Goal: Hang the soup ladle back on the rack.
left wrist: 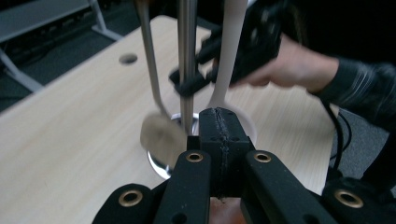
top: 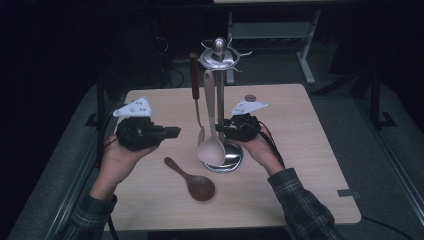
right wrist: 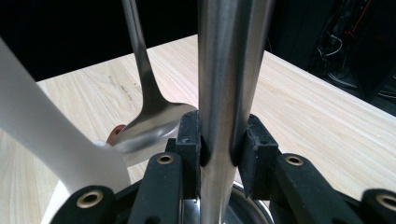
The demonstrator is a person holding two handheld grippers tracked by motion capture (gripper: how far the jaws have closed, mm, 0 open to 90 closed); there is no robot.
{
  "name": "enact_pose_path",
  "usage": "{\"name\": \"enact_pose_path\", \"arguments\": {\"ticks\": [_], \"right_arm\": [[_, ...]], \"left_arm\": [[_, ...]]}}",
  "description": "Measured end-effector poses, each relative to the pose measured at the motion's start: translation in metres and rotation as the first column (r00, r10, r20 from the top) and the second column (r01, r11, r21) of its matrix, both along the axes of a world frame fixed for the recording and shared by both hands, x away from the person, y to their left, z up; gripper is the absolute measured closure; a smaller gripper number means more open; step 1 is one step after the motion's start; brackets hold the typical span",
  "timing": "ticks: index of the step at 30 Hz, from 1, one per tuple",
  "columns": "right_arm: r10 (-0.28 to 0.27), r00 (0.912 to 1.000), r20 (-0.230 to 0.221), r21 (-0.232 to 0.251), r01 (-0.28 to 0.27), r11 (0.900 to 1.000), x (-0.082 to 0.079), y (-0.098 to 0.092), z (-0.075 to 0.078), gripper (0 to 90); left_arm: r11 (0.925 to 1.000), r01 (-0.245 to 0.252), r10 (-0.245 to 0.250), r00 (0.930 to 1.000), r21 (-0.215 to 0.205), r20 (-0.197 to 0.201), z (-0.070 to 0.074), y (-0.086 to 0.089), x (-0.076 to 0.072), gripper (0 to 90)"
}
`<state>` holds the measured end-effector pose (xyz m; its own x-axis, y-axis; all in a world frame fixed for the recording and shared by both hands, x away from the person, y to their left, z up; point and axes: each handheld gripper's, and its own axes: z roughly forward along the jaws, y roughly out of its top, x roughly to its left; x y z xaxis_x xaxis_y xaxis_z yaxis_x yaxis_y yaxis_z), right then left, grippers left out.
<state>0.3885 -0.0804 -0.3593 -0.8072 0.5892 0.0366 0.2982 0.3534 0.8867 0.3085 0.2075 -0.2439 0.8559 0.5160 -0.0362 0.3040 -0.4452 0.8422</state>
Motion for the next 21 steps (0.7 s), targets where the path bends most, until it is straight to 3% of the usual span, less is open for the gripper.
{"name": "enact_pose_path", "arguments": {"ticks": [9,21], "right_arm": [[0.002,1.0000,-0.007,-0.010,-0.002,1.000,0.000,0.000,0.001,72.1],[0.001,1.0000,-0.009,-0.009,-0.002,1.000,0.000,0.000,0.001,72.1]], "left_arm": [[0.9989,0.026,-0.024,0.9976,-0.039,0.065,0.060,-0.011,0.022,90.0],[0.9967,0.053,-0.048,0.9955,-0.061,0.082,0.107,-0.029,0.049,90.0]]}}
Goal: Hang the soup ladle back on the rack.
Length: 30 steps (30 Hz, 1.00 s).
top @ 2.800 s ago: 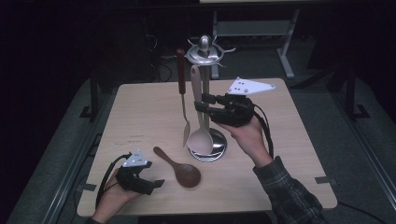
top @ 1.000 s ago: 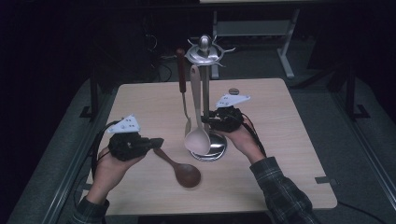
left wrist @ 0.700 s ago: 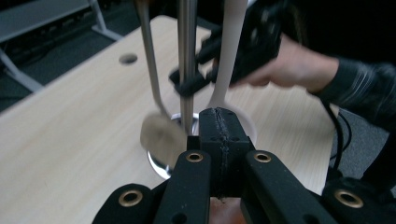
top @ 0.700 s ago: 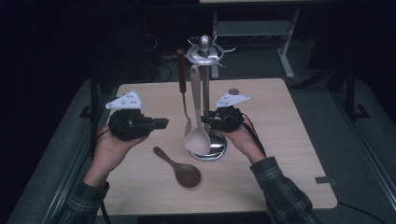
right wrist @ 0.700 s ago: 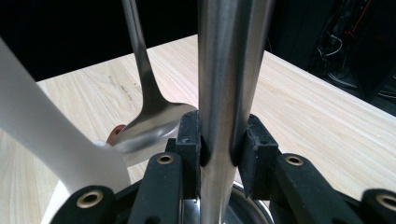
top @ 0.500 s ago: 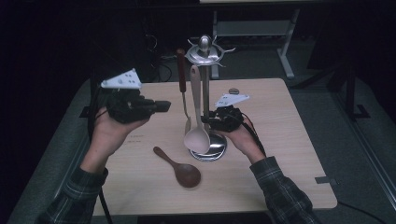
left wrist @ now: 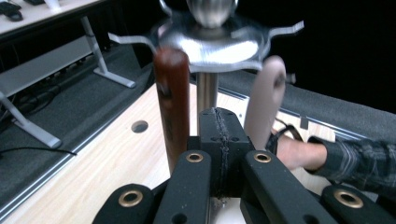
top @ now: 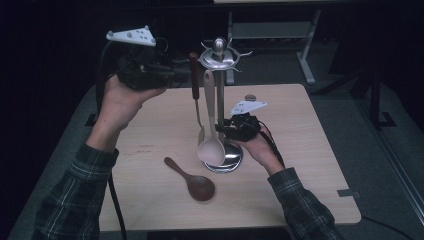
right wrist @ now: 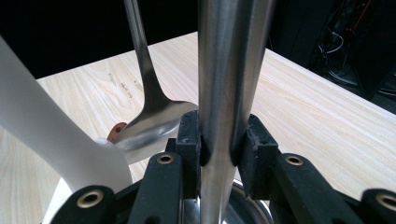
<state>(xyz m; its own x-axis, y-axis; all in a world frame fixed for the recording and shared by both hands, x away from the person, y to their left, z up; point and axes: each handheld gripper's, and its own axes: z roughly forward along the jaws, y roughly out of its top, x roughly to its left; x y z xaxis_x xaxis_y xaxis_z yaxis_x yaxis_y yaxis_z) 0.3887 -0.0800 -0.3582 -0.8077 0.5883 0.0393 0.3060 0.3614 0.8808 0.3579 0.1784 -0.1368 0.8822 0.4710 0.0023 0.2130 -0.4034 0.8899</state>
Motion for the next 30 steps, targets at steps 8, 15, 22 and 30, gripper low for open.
{"name": "enact_pose_path", "arguments": {"ticks": [8,15,22,30], "right_arm": [[-0.003,1.0000,0.004,0.000,0.003,1.000,0.000,0.000,0.000,72.2],[-0.003,1.0000,0.008,0.000,0.003,1.000,0.000,0.000,0.000,72.3],[-0.002,1.0000,0.009,0.000,0.002,1.000,0.000,0.000,-0.001,72.3],[0.001,1.0000,0.007,0.003,-0.001,1.000,-0.001,0.000,-0.001,72.3]], "left_arm": [[0.9999,-0.013,0.012,0.9997,0.008,0.020,0.008,-0.011,0.008,90.0],[0.9990,-0.037,0.036,0.9987,0.025,0.035,0.007,-0.014,0.015,90.0],[0.9978,-0.063,0.063,0.9976,0.021,0.031,0.007,-0.017,0.030,90.0],[0.9984,-0.052,0.052,0.9985,-0.022,0.014,0.009,-0.010,0.030,90.0]]}}
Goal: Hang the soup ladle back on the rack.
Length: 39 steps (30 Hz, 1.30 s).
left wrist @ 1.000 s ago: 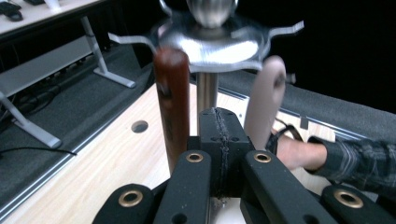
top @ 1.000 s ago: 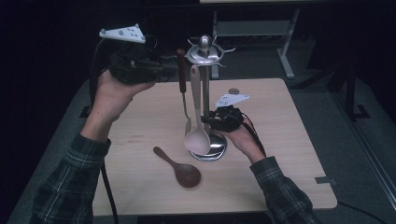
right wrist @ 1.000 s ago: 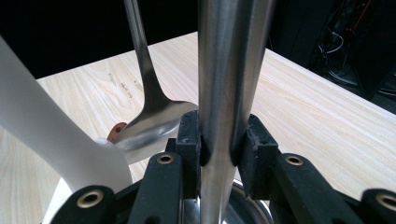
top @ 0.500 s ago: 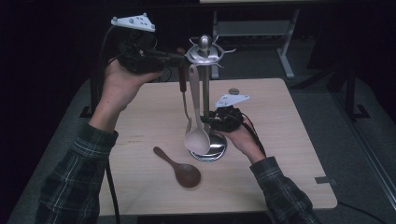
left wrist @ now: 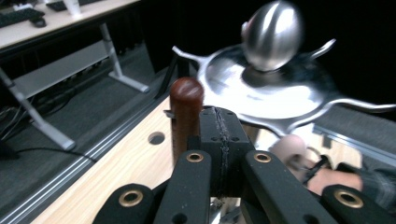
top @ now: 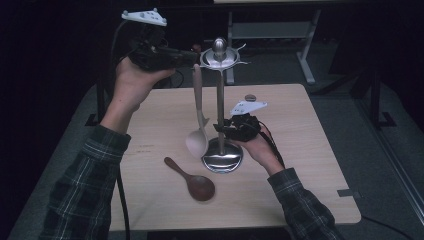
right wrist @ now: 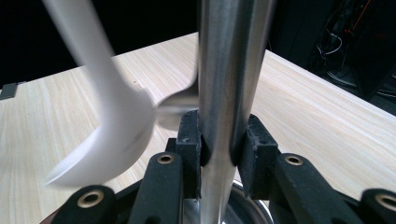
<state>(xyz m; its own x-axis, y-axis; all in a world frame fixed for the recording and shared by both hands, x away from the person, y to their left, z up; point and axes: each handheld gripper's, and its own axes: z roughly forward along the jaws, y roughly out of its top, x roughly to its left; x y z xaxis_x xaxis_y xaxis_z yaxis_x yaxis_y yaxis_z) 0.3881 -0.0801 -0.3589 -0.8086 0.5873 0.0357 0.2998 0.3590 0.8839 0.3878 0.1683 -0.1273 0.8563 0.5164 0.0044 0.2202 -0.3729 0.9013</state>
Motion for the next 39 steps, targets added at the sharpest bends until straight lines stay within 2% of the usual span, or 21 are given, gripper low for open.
{"name": "enact_pose_path", "arguments": {"ticks": [2,7,13,15,18,21,23,31,39], "right_arm": [[-0.001,1.0000,0.000,0.001,0.001,1.000,0.000,0.000,0.000,72.3],[-0.003,1.0000,-0.001,0.002,0.003,1.000,0.000,0.000,0.000,72.3],[-0.002,1.0000,0.000,0.000,0.002,1.000,0.000,0.000,0.000,72.3],[-0.003,1.0000,0.000,0.000,0.003,1.000,0.000,0.000,0.000,72.3],[-0.003,1.0000,0.000,0.000,0.003,1.000,0.000,0.000,0.000,72.3],[-0.005,1.0000,0.002,0.000,0.005,1.000,0.000,0.000,0.000,72.3],[-0.002,1.0000,0.002,0.001,0.002,1.000,0.000,0.000,0.000,72.4],[-0.004,1.0000,0.004,-0.002,0.004,1.000,0.000,0.000,0.000,72.3],[-0.004,1.0000,0.008,-0.001,0.004,1.000,0.000,0.000,0.000,72.3]], "left_arm": [[0.9998,-0.002,0.003,1.0000,-0.018,0.005,0.005,0.004,-0.007,90.0],[0.9985,0.034,-0.034,0.9994,-0.044,0.001,0.015,0.008,-0.027,90.0],[0.9961,0.082,-0.082,0.9965,-0.034,-0.014,0.013,-0.004,-0.042,90.0],[0.9963,0.085,-0.085,0.9963,-0.013,-0.014,0.010,-0.010,-0.044,90.0],[0.9979,0.061,-0.061,0.9981,0.020,-0.009,0.004,-0.016,-0.042,90.0],[0.9986,0.045,-0.045,0.9990,0.026,0.003,0.001,-0.018,-0.041,90.0],[0.9981,0.042,-0.043,0.9989,0.044,0.019,0.002,-0.018,-0.042,90.0],[0.9995,0.000,0.000,0.9999,0.033,0.015,0.000,-0.012,-0.032,90.0],[0.9993,-0.035,0.035,0.9993,0.011,0.011,-0.002,-0.006,-0.015,90.0]]}}
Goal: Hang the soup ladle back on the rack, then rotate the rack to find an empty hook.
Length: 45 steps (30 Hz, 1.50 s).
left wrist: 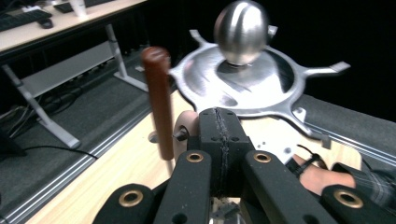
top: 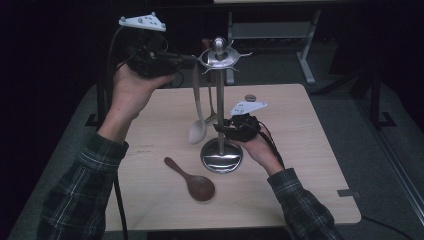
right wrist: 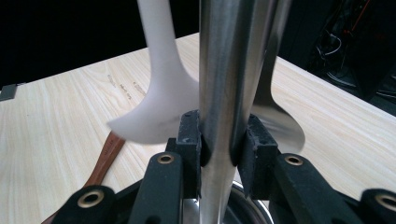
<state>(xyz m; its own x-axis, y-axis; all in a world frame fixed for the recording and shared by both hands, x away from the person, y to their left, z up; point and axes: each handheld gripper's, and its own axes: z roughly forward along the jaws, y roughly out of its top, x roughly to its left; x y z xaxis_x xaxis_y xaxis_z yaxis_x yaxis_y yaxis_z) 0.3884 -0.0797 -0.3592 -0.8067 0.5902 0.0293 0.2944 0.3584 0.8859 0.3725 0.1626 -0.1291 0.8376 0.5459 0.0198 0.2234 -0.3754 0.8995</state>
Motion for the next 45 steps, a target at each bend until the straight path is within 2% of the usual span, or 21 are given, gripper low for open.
{"name": "enact_pose_path", "arguments": {"ticks": [3,8,10,12,14,18,20,22,26,27,30,31,35,39,45], "right_arm": [[0.004,1.0000,0.001,-0.004,-0.004,1.000,0.000,0.000,0.000,72.3],[0.007,1.0000,-0.005,0.001,-0.007,1.000,0.000,-0.001,0.000,71.2],[0.016,0.9994,-0.030,0.017,-0.016,1.000,0.000,-0.002,0.000,64.0],[0.019,0.9993,-0.033,0.014,-0.019,1.000,-0.003,-0.003,0.001,55.5],[0.020,0.9993,-0.031,0.013,-0.020,1.000,-0.007,-0.005,0.001,50.7],[0.027,0.9991,-0.034,0.016,-0.027,1.000,-0.014,-0.012,0.001,46.7],[0.029,0.9990,-0.034,0.010,-0.029,1.000,-0.019,-0.016,0.000,46.0],[0.031,0.9988,-0.038,0.004,-0.031,1.000,-0.023,-0.019,-0.001,46.2],[0.050,0.9981,-0.037,-0.010,-0.050,0.999,-0.032,-0.025,-0.006,52.1],[0.050,0.9980,-0.038,-0.017,-0.051,0.999,-0.035,-0.026,-0.007,56.1],[0.064,0.9967,-0.050,-0.030,-0.065,0.997,-0.041,-0.028,-0.014,69.3],[0.068,0.9963,-0.053,-0.031,-0.070,0.997,-0.043,-0.029,-0.017,73.3],[0.071,0.9946,-0.076,-0.066,-0.076,0.995,-0.048,-0.028,-0.030,84.4],[0.086,0.9896,-0.115,-0.086,-0.096,0.992,-0.050,-0.025,-0.044,90.0],[0.117,0.9824,-0.145,-0.111,-0.134,0.985,-0.054,-0.015,-0.061,90.0]], "left_arm": [[1.0000,0.001,-0.001,1.0000,-0.005,0.001,0.000,0.000,0.001,90.0],[0.9998,0.014,-0.014,0.9999,-0.010,-0.001,-0.004,0.003,-0.006,90.0],[0.9998,0.017,-0.017,0.9998,-0.007,-0.004,-0.008,0.006,-0.010,90.0],[0.9998,0.014,-0.014,0.9999,-0.010,-0.005,-0.013,0.010,-0.016,90.0],[0.9999,0.011,-0.011,0.9999,-0.010,-0.009,-0.020,0.015,-0.021,90.0],[1.0000,0.008,-0.008,0.9997,0.000,-0.024,-0.038,0.022,-0.033,90.0],[0.9998,-0.001,0.001,0.9997,0.022,-0.023,-0.050,0.025,-0.039,90.0],[0.9997,-0.004,0.005,0.9992,0.023,-0.039,-0.063,0.028,-0.043,90.0],[0.9994,-0.020,0.022,0.9979,0.028,-0.060,-0.088,0.034,-0.049,90.0],[0.9989,-0.026,0.029,0.9976,0.040,-0.062,-0.095,0.036,-0.051,90.0],[0.9986,-0.040,0.043,0.9952,0.033,-0.088,-0.117,0.039,-0.055,90.0],[0.9981,-0.044,0.048,0.9942,0.042,-0.096,-0.125,0.040,-0.056,90.0],[0.9958,-0.062,0.069,0.9908,0.068,-0.117,-0.157,0.043,-0.059,90.0],[0.9935,-0.076,0.087,0.9859,0.084,-0.143,-0.188,0.047,-0.062,90.0],[0.9874,-0.082,0.110,0.9711,0.135,-0.212,-0.238,0.053,-0.065,90.0]]}}
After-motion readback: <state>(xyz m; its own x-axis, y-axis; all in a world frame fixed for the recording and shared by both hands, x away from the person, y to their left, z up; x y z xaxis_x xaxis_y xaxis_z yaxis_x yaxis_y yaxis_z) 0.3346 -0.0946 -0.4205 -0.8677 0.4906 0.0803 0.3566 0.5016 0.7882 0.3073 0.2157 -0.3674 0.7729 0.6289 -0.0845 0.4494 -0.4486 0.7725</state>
